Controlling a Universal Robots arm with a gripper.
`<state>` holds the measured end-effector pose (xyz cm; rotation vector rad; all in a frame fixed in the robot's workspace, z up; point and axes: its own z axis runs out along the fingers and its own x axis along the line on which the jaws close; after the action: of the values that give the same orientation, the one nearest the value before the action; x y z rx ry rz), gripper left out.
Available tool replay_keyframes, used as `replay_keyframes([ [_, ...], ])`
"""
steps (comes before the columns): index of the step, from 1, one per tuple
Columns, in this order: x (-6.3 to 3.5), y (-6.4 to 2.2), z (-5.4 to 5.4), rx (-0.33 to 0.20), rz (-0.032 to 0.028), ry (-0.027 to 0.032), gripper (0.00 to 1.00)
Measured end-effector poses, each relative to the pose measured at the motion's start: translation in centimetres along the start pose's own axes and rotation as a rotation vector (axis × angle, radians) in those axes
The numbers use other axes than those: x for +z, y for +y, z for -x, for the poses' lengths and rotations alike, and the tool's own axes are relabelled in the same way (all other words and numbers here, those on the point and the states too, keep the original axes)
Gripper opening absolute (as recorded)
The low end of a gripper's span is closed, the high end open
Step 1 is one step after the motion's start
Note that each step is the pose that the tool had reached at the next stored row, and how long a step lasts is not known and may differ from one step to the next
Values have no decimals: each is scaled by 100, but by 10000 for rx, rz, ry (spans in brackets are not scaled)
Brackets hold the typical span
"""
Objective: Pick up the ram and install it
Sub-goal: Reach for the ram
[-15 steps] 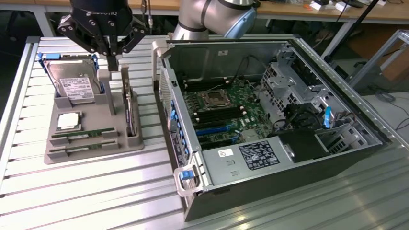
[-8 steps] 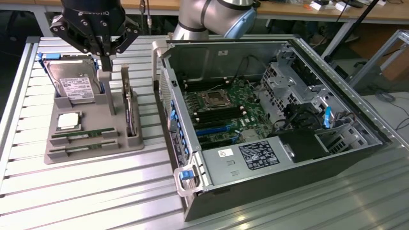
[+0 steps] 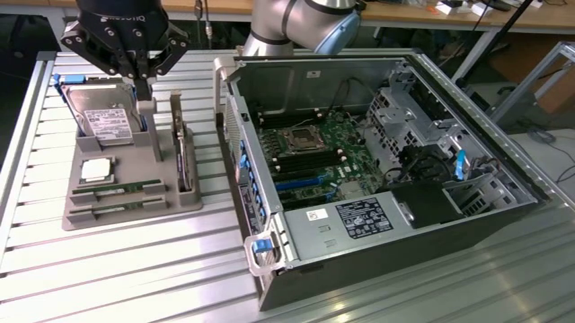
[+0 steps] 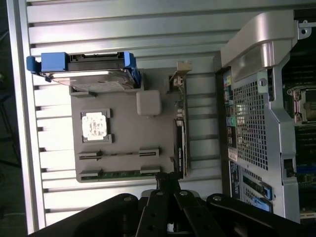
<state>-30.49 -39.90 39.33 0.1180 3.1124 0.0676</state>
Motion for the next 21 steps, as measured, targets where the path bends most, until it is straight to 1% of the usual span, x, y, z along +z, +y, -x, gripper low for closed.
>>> replay_keyframes([
  [8, -2, -5, -62, 0, 0, 0, 10],
  [10, -3, -7, -99, 0, 0, 1, 10],
  [14, -4, -10, -131, 0, 0, 0, 10],
  [17, -5, -13, -175, 0, 0, 0, 10],
  [21, -5, -40, -177, 0, 1, 0, 10],
])
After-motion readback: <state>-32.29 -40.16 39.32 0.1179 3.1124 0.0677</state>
